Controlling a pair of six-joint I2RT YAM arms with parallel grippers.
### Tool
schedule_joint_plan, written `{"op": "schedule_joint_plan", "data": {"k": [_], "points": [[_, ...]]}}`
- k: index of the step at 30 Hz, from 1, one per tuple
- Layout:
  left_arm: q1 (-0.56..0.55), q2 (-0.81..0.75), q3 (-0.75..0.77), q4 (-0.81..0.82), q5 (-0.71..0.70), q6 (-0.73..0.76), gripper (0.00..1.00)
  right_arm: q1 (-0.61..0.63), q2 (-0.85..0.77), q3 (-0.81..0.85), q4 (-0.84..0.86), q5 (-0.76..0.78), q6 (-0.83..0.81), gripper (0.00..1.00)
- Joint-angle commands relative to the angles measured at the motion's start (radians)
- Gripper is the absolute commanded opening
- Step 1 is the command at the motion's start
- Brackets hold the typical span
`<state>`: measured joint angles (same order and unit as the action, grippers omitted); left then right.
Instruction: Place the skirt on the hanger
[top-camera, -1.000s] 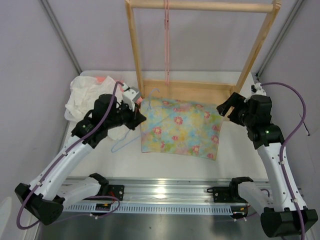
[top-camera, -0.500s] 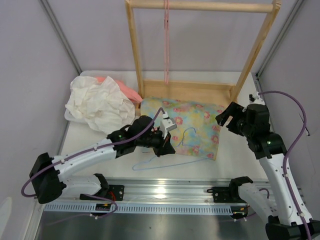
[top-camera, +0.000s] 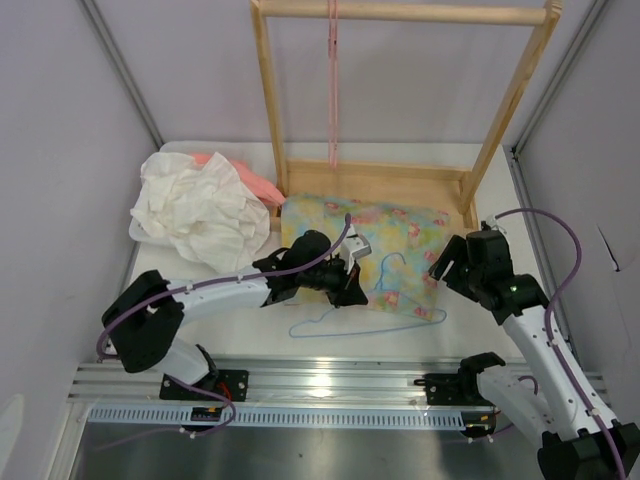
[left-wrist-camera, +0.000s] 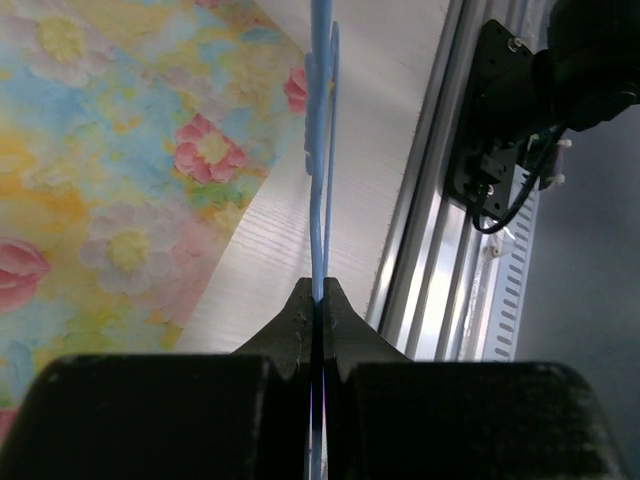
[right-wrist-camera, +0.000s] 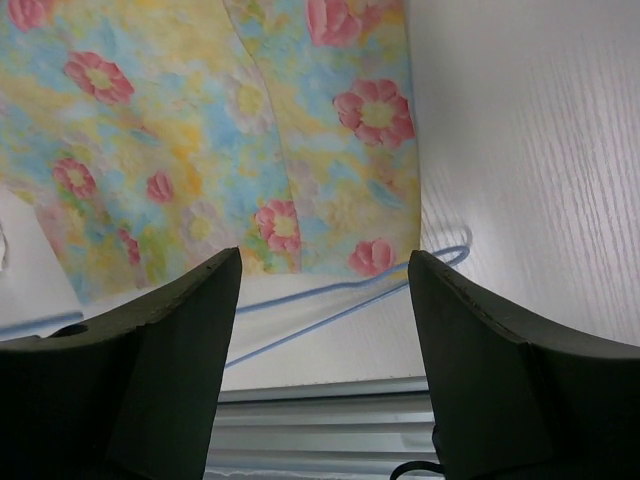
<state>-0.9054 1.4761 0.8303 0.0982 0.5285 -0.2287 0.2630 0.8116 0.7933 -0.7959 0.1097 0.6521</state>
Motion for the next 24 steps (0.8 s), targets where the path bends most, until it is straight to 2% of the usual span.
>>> {"op": "schedule_joint_plan", "data": {"k": [1,5,16,24], "points": [[0.032,0.03,-0.016,0.1,-0.002,0.003,0.0,0.021,-0.008,-0.026,0.011,0.022,0.049,0.73],[0.069,0.042,-0.051,0.143,-0.015,-0.009,0.0,0.054,0.006,-0.058,0.012,0.025,0.075,0.72],[0.092,0.116,-0.011,0.097,-0.015,0.031,0.0,0.113,0.031,-0.196,0.089,0.005,0.165,0.61],[0.095,0.128,-0.007,0.1,-0.045,0.032,0.0,0.145,0.06,-0.261,0.129,0.021,0.188,0.6]]}}
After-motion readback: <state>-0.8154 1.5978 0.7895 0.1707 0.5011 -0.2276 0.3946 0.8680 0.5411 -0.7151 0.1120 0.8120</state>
